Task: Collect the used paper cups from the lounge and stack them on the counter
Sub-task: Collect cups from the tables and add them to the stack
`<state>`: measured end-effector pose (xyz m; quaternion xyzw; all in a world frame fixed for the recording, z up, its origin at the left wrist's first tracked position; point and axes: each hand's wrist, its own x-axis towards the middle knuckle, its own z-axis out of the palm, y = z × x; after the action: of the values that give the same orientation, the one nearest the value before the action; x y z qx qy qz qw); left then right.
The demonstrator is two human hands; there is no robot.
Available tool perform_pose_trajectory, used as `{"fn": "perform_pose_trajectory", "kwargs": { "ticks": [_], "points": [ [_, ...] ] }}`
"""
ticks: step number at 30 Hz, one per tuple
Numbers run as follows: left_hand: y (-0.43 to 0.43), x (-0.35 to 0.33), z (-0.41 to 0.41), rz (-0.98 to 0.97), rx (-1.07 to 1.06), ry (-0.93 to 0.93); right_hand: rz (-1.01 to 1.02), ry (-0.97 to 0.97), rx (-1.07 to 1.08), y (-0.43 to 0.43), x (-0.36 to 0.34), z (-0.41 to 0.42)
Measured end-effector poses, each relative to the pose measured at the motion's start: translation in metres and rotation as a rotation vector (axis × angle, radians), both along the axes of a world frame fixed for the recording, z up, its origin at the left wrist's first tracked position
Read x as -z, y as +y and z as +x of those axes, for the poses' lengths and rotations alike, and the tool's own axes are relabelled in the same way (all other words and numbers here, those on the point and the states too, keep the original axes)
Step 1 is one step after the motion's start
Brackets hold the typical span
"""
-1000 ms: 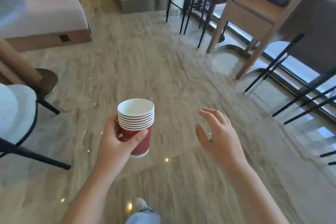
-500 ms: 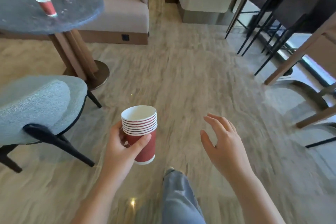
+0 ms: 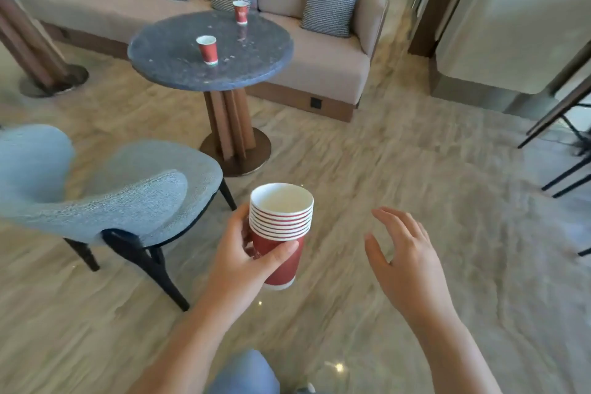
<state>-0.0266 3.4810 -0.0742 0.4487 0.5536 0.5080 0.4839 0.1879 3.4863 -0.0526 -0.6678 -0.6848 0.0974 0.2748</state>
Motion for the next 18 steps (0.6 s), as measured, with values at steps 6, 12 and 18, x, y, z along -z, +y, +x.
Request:
{"fn": "perform_pose_trajectory", "kwargs": {
  "ticks": [6, 12, 18],
  "points": [
    [0.06, 0.013, -0.017, -0.024, -0.083, 0.006, -0.079, 0.018, -0.065, 0.069, 0.015, -0.016],
    [0.16, 0.025, -0.051, -0.006, -0.138, 0.0, -0.108, -0.042, -0.119, 0.176, 0.02, -0.052],
    [0.259, 0.016, -0.111, -0.003, -0.209, 0.028, -0.057, -0.072, -0.253, 0.299, -0.005, -0.122]
  ]
}}
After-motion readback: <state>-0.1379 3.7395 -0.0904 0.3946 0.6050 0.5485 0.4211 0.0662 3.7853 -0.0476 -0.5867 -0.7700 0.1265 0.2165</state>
